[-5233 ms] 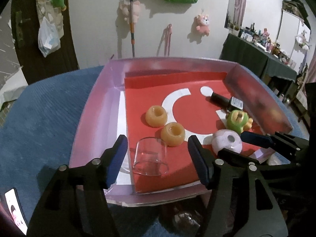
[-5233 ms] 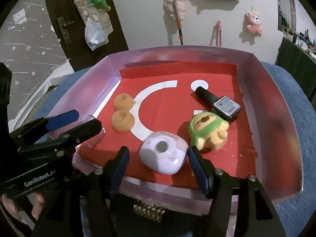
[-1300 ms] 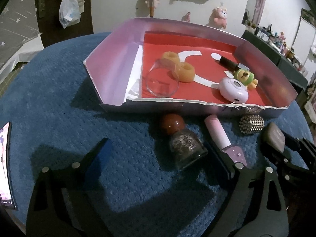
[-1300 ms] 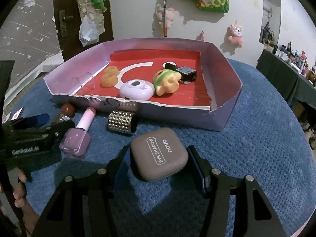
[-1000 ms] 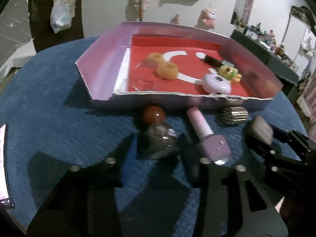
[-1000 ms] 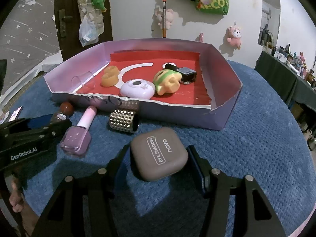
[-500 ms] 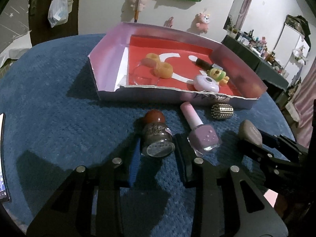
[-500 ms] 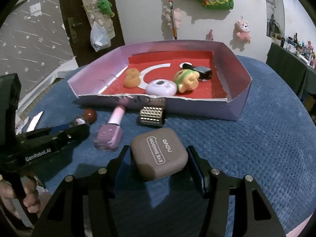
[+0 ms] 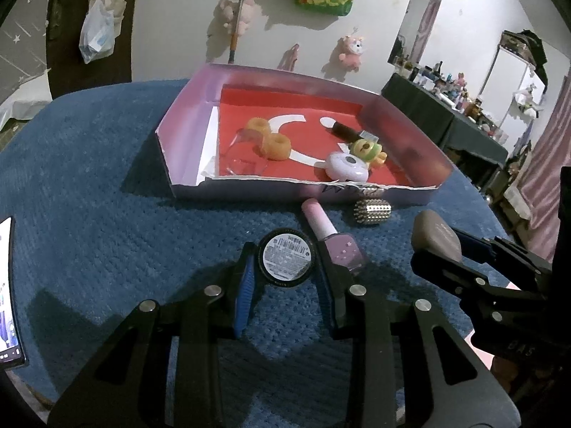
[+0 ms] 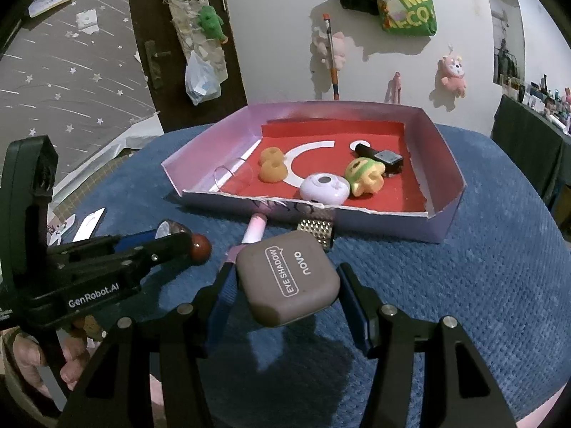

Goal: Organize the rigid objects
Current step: 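Grasp the brown eye shadow case with the right tool while the left tool grasps the glitter nail polish, then carry the eye shadow case and glitter polish with both tools into the red box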

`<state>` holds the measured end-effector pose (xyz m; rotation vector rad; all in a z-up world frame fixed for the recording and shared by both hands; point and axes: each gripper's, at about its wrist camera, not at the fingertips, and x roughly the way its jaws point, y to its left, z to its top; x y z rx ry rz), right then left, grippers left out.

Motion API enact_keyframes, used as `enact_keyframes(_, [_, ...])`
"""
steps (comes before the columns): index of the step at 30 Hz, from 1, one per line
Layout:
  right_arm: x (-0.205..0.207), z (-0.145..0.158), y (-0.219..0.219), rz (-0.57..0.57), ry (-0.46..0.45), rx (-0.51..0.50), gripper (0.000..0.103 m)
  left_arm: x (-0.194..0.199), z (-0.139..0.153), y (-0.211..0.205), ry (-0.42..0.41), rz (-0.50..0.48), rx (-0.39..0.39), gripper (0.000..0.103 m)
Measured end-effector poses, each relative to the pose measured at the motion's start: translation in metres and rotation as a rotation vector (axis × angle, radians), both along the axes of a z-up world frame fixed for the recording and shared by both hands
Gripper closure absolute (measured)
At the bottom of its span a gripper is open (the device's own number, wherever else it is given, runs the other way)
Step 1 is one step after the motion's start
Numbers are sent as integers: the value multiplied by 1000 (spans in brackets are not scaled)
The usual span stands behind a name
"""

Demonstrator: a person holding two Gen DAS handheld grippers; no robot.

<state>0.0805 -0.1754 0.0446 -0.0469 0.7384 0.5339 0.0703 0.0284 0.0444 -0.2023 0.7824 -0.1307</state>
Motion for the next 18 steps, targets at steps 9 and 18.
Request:
enact_keyframes(9, [6, 16, 5, 20, -27, 21, 44, 3, 16, -3, -44, -15, 0, 74])
enact_keyframes(18, [28, 35, 2, 11, -55, 16, 44, 22, 36, -12, -93, -45, 17, 74])
